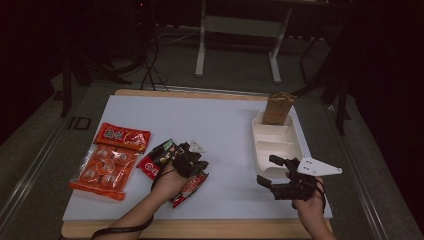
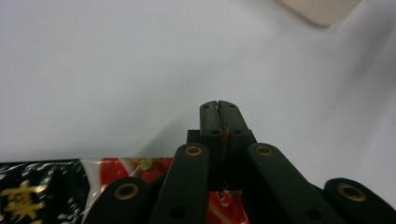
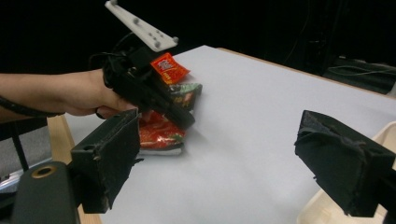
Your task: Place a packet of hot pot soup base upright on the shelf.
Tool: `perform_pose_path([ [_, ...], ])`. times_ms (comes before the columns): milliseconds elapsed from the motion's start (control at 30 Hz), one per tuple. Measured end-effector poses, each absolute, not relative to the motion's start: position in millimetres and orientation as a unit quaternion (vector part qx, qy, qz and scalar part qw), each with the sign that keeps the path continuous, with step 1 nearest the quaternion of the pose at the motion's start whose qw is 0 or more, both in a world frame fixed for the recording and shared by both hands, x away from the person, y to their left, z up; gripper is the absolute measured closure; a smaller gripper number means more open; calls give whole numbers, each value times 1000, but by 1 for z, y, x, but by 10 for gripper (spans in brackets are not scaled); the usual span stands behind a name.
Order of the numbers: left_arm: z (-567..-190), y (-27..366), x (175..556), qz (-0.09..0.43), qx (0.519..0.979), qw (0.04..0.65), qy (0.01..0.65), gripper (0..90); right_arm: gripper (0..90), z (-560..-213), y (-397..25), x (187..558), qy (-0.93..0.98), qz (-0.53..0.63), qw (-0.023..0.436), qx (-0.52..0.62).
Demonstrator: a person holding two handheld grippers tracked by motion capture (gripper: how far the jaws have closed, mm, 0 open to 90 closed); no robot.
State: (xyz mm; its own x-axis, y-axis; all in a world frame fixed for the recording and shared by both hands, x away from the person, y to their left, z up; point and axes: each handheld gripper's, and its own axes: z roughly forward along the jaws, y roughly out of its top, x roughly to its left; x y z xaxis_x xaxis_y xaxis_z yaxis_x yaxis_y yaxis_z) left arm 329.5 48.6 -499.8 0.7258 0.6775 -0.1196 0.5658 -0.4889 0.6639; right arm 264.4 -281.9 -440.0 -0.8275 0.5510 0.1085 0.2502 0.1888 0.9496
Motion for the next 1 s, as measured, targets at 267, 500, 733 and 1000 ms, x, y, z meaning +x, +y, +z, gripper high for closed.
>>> perform_pose_path([
  [267, -509, 34, 339, 66, 886, 294, 351, 900, 139, -442, -278, 265, 763, 578, 121, 262],
  [500, -507, 32, 338, 57, 896, 277, 342, 900, 139, -443, -279, 265, 763, 578, 120, 263],
  [733, -507, 38, 322, 31, 897, 287, 334, 900, 139, -443, -279, 264, 764, 578, 119, 261],
  [1000, -507, 47, 298, 22, 901, 289, 322, 900, 139, -442, -277, 263, 766, 576, 120, 258],
])
